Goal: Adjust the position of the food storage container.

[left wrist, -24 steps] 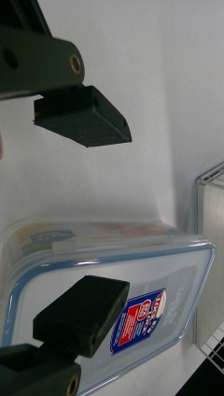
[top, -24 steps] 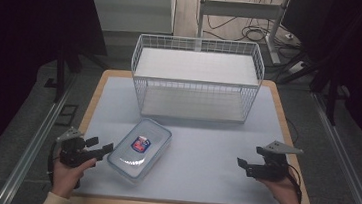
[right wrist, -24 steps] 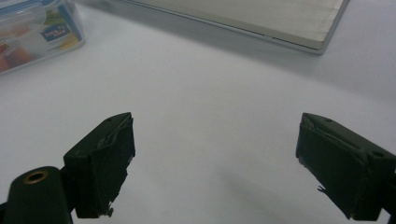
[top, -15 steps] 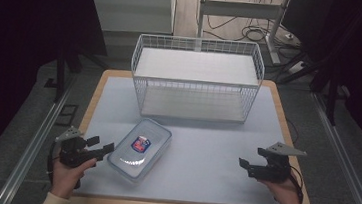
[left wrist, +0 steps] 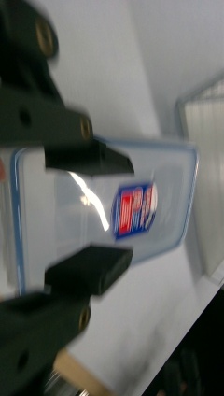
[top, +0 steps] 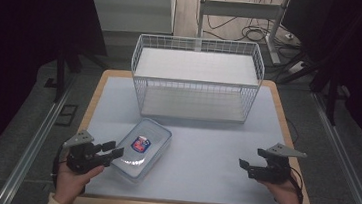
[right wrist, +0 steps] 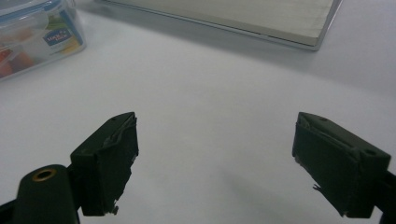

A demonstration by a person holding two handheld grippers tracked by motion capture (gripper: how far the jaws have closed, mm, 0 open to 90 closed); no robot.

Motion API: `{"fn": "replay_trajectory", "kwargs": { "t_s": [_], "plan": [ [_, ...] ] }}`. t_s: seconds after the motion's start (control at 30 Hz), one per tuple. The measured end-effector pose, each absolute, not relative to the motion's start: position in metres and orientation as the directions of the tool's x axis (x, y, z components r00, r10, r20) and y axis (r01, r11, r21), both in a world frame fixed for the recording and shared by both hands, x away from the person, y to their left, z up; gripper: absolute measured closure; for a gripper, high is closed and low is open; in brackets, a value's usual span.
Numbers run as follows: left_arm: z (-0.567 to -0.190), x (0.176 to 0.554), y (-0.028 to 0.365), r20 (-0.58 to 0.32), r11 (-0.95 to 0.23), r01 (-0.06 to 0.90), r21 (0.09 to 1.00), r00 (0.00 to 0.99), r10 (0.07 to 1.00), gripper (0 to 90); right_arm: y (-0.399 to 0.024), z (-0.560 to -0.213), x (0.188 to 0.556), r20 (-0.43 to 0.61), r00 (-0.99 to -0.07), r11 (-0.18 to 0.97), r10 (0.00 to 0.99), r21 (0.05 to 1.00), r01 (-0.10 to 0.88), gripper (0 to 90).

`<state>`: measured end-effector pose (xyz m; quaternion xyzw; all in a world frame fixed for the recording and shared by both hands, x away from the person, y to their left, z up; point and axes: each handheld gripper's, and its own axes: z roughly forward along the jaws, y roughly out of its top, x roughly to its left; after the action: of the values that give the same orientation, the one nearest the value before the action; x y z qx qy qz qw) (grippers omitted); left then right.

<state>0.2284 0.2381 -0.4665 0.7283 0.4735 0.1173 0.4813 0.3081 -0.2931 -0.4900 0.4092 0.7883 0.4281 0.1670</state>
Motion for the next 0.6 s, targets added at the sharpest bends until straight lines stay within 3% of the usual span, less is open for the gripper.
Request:
{"fn": "replay_trajectory", "kwargs": {
  "t_s": [0.03, 0.1, 0.17, 0.6],
  "plan": [
    [-0.466, 0.226, 0.233, -0.292, -0.096, 0.576, 0.812, 0.542, 0.788, 62.1, -0.293, -0.49, 0.308, 0.087, -0.609, 0.299, 0.788, 0.812, 0.502, 14.8],
    [-0.464, 0.219, 0.218, -0.303, -0.136, 0.579, 0.804, 0.596, 0.744, 83.6, -0.293, -0.491, 0.308, 0.085, -0.607, 0.302, 0.79, 0.808, 0.506, 14.8],
    [-0.464, 0.214, 0.207, -0.292, -0.177, 0.578, 0.797, 0.625, 0.724, 89.1, -0.293, -0.492, 0.307, 0.084, -0.608, 0.306, 0.789, 0.805, 0.508, 14.9],
    [-0.479, 0.191, 0.16, -0.197, -0.337, 0.573, 0.747, 0.675, 0.711, 90.0, -0.29, -0.495, 0.307, 0.076, -0.622, 0.33, 0.779, 0.794, 0.51, 15.2]
  ]
}}
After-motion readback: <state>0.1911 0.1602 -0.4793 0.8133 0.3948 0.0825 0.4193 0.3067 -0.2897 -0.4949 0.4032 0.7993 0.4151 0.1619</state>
